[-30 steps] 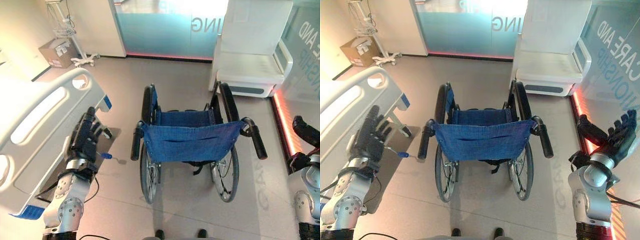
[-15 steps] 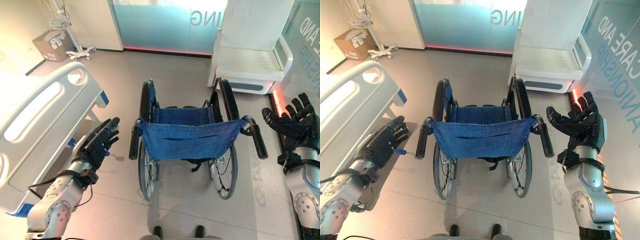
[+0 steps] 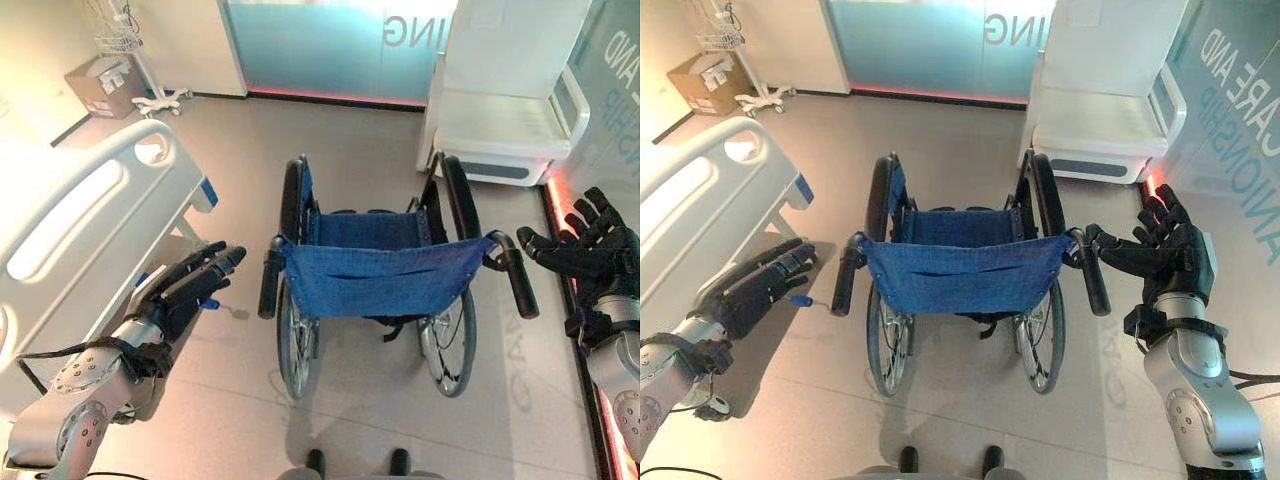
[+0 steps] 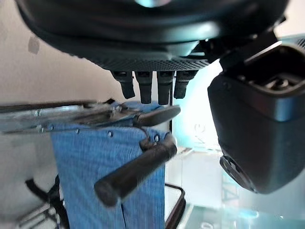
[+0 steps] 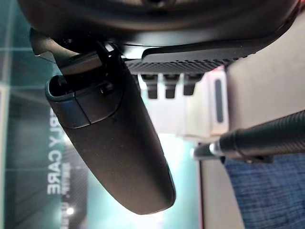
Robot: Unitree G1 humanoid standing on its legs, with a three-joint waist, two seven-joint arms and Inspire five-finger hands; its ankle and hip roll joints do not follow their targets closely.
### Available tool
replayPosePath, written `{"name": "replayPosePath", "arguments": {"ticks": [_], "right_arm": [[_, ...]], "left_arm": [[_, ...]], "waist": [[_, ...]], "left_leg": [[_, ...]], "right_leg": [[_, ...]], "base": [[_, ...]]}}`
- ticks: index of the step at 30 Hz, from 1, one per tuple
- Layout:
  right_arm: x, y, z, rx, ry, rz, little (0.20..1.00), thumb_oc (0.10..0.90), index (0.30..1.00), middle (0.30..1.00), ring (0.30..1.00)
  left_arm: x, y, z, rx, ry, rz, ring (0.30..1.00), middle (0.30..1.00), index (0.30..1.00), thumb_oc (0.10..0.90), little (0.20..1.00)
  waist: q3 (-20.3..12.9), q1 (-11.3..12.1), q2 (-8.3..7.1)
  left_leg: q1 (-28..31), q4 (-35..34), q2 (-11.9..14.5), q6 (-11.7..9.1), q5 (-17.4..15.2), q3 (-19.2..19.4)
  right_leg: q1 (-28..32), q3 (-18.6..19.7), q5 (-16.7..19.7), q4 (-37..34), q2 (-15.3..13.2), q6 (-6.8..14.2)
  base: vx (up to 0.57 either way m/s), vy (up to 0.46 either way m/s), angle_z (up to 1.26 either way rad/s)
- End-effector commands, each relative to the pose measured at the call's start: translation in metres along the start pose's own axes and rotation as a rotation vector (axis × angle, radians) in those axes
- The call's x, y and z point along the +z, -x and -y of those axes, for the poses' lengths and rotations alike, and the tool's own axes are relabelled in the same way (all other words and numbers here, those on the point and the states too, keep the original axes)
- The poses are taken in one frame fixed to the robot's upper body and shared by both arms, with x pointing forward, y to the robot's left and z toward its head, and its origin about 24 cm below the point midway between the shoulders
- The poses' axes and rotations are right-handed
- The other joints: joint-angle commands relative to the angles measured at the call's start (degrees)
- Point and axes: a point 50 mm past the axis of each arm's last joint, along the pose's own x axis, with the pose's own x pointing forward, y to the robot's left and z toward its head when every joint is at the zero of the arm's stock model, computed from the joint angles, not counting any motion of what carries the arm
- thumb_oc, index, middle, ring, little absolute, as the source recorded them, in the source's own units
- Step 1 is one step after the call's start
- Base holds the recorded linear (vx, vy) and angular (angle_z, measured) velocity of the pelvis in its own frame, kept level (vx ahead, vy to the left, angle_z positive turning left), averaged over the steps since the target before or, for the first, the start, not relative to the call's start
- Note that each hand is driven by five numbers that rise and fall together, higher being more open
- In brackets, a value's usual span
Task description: Push the wheelchair next to the bed
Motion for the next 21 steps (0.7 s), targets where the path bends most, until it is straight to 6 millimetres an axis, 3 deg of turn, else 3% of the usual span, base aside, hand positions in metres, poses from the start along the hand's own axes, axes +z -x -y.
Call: {"name": "replayPosePath", "arguments": {"ticks": [1,9,21], "right_arm": [[0.053,0.000,-0.017,0.113,0.040,0.256,0.900,0.800,0.900,0.900,0.900],[0.058,-0.004,-0.006,0.000,0.247,0.263,0.900,0.800,0.900,0.900,0.900],[0.049,-0.012,-0.012,0.100,0.341,0.125,0.900,0.800,0.900,0.900,0.900]], "left_arm": [[0.051,0.003,0.019,-0.169,0.009,0.200,0.900,0.900,0.900,0.800,0.900],[0.047,0.001,0.036,-0.266,0.054,0.119,0.900,0.900,0.900,0.800,0.900],[0.036,0.001,0.058,-0.425,0.167,-0.072,0.900,0.900,0.900,0.800,0.900]], "waist": [[-3.79,-0.51,-1.62],[-3.36,-0.76,-1.83],[-3.15,-1.41,-1.53]], "left_leg": [[-1.63,0.20,-0.18,-1.23,-0.25,3.26],[-1.93,0.20,-0.14,-1.36,-0.10,3.61],[-1.57,0.20,0.14,-1.50,0.23,4.84]], "right_leg": [[2.06,-1.02,-0.50,0.09,-2.75,2.29],[1.88,-1.12,-0.45,0.09,-2.63,2.38],[2.06,-1.07,-0.21,0.09,-2.58,2.48]], "base": [[0.00,0.000,0.00],[0.00,0.000,0.00],[0.03,0.001,0.01]]}}
